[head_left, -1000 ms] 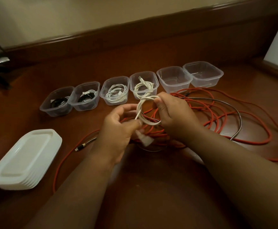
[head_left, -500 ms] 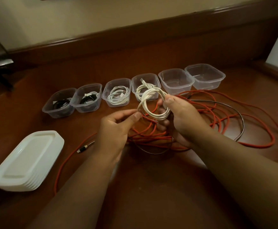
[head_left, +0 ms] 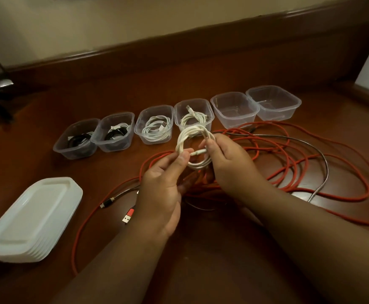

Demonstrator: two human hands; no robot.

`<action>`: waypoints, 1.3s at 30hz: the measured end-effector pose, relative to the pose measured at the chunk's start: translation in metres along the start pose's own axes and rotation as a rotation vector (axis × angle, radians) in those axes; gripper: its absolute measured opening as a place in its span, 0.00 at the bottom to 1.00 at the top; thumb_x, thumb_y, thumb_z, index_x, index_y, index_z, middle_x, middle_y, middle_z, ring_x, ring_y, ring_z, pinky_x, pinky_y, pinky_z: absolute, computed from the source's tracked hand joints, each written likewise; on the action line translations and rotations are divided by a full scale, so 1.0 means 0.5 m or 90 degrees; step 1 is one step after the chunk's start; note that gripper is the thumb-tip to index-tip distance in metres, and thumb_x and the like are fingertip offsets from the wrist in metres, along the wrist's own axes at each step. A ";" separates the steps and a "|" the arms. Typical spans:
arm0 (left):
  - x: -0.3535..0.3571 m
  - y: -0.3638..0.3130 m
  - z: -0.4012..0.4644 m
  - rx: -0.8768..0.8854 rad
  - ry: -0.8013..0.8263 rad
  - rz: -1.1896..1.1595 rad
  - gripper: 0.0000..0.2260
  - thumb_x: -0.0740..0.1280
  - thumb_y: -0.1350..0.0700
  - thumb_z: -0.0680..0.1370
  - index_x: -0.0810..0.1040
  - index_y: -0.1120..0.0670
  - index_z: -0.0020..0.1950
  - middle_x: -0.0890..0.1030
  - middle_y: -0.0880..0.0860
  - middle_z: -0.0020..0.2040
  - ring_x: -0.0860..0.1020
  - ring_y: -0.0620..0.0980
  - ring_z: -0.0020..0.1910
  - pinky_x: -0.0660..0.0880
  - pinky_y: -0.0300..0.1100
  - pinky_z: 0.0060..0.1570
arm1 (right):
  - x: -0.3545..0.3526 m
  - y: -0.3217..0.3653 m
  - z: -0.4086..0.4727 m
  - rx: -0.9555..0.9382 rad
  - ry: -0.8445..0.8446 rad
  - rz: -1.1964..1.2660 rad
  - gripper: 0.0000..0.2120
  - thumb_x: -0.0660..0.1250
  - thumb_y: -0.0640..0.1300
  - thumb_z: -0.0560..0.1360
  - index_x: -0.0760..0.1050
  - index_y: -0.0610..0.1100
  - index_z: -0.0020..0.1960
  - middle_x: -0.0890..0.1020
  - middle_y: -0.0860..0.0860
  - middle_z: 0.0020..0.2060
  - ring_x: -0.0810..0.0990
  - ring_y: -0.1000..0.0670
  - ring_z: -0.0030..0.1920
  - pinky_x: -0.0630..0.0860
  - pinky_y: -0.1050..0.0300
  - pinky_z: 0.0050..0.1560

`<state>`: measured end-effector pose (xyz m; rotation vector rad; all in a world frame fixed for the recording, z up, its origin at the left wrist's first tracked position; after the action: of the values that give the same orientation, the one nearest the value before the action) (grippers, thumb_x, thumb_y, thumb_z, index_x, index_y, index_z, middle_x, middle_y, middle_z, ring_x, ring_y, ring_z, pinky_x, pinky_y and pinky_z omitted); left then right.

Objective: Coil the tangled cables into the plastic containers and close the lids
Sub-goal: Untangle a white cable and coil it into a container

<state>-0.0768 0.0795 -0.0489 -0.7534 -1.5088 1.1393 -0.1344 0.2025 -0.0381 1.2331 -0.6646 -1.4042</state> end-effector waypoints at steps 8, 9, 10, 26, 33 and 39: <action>0.001 0.013 0.006 -0.041 0.034 0.004 0.15 0.58 0.54 0.83 0.77 0.61 0.44 0.83 0.60 0.45 0.82 0.56 0.46 0.80 0.54 0.52 | 0.015 0.000 0.000 0.106 0.104 0.164 0.12 0.57 0.41 0.83 0.76 0.35 0.50 0.77 0.46 0.32 0.74 0.48 0.31 0.73 0.53 0.35; 0.001 0.013 0.006 -0.043 0.041 0.021 0.15 0.58 0.53 0.83 0.77 0.62 0.47 0.84 0.61 0.47 0.83 0.56 0.45 0.80 0.53 0.51 | 0.015 0.002 0.000 0.096 0.107 0.156 0.10 0.58 0.40 0.83 0.77 0.36 0.51 0.77 0.45 0.33 0.75 0.48 0.31 0.74 0.54 0.34; 0.003 0.011 0.005 -0.047 0.056 0.036 0.14 0.59 0.54 0.83 0.79 0.63 0.51 0.84 0.62 0.49 0.83 0.55 0.45 0.81 0.50 0.49 | 0.014 0.004 -0.001 0.089 0.110 0.151 0.09 0.58 0.39 0.83 0.77 0.37 0.52 0.77 0.44 0.35 0.75 0.48 0.31 0.74 0.55 0.34; -0.004 -0.041 0.014 0.261 0.053 0.496 0.17 0.69 0.60 0.79 0.76 0.41 0.62 0.84 0.48 0.45 0.84 0.44 0.42 0.83 0.48 0.44 | -0.041 -0.007 0.019 0.082 0.043 -0.170 0.12 0.59 0.44 0.79 0.74 0.40 0.42 0.75 0.50 0.31 0.71 0.52 0.31 0.68 0.57 0.32; -0.014 -0.027 0.017 0.209 0.055 0.423 0.15 0.70 0.59 0.77 0.77 0.41 0.59 0.84 0.51 0.44 0.84 0.49 0.41 0.81 0.49 0.43 | -0.040 -0.027 0.017 0.169 0.090 -0.042 0.10 0.59 0.44 0.80 0.77 0.44 0.45 0.80 0.47 0.31 0.78 0.53 0.26 0.73 0.57 0.31; -0.012 -0.024 0.008 0.217 0.040 0.429 0.15 0.70 0.56 0.75 0.75 0.41 0.58 0.85 0.49 0.47 0.84 0.47 0.47 0.81 0.58 0.50 | -0.049 -0.004 0.013 0.104 0.079 -0.067 0.09 0.63 0.43 0.78 0.80 0.41 0.45 0.83 0.43 0.35 0.81 0.51 0.31 0.78 0.51 0.36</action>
<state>-0.0779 0.0690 -0.0401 -1.0795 -0.9784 1.7948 -0.1446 0.2244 -0.0302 1.4896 -0.6458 -1.3671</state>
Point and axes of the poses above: each hand's wrist, its own z-axis towards the middle knuckle, its own x-axis out of the palm, y = z × x, the point moved 7 cm from there along z, towards the middle knuckle
